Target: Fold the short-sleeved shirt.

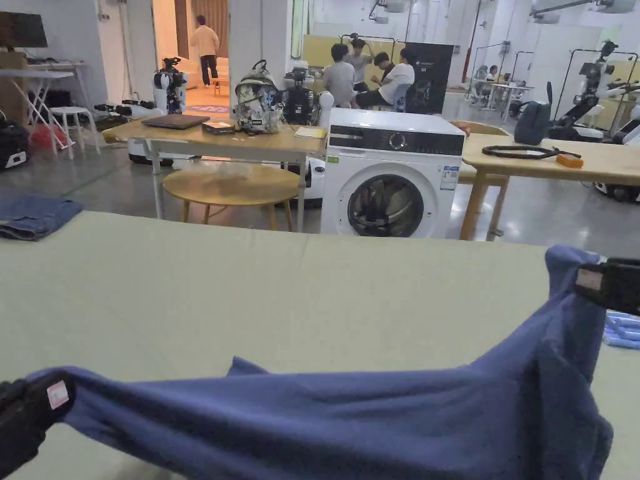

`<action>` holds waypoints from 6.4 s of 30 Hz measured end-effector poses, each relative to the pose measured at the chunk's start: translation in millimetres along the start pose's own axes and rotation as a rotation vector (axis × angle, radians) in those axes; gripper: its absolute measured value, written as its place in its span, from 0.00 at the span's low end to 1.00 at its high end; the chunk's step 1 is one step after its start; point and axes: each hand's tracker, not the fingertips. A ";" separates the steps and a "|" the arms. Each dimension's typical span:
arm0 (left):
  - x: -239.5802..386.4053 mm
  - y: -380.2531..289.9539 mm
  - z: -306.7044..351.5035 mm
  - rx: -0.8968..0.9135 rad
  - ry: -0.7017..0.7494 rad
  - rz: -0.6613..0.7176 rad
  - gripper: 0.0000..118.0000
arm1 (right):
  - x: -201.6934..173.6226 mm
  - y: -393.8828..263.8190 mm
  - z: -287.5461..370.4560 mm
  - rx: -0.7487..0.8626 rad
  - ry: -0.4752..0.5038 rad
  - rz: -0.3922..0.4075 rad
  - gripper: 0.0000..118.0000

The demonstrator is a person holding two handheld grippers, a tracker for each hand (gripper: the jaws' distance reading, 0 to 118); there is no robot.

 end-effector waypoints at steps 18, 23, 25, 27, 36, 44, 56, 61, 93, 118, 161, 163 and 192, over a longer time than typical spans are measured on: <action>63.1 245.1 -214.2 0.102 0.069 -0.183 0.00 | -45.7 262.9 -63.0 0.303 -0.191 0.124 0.01; 60.5 273.9 -236.6 0.104 0.093 -0.216 0.00 | -47.2 314.4 -109.6 0.338 -0.173 0.106 0.01; 57.4 279.9 -247.2 0.107 0.031 -0.161 0.00 | -55.2 316.7 -113.7 0.344 -0.163 0.105 0.01; 54.5 281.1 -254.3 0.110 0.041 -0.172 0.00 | -61.8 314.6 -116.6 0.349 -0.161 0.124 0.01; 25.5 208.8 -297.3 0.021 0.050 -0.182 0.00 | -45.5 245.7 -171.2 0.254 -0.094 0.074 0.01; 14.1 148.6 -252.3 -0.049 -0.006 -0.113 0.00 | -30.8 194.0 -157.3 0.190 -0.004 0.048 0.01; -20.6 8.6 -56.5 -0.093 -0.073 0.012 0.00 | -23.6 3.2 26.4 0.194 0.154 -0.002 0.01; -26.9 -69.6 26.1 -0.104 0.018 -0.001 0.00 | -23.4 -102.2 92.0 0.143 0.152 -0.047 0.01; 53.3 -81.0 64.0 -0.066 0.035 -0.180 0.00 | -82.5 -241.5 109.9 0.023 -0.029 -0.015 0.00; -70.9 -216.8 42.9 -0.559 0.214 -0.117 0.09 | -51.1 -286.8 121.1 -0.145 -0.060 -0.076 0.00; -92.2 -103.0 -184.2 -0.523 0.140 0.048 0.71 | 44.8 -245.5 -137.1 -0.325 -0.121 -0.109 0.71; -80.7 -94.0 -163.4 -0.471 0.111 0.021 0.71 | 42.2 -236.6 -119.5 -0.297 -0.112 -0.096 0.71; -38.6 -135.0 -53.4 -0.451 0.129 -0.041 0.45 | -47.9 -307.9 68.9 -0.176 -0.051 -0.130 0.00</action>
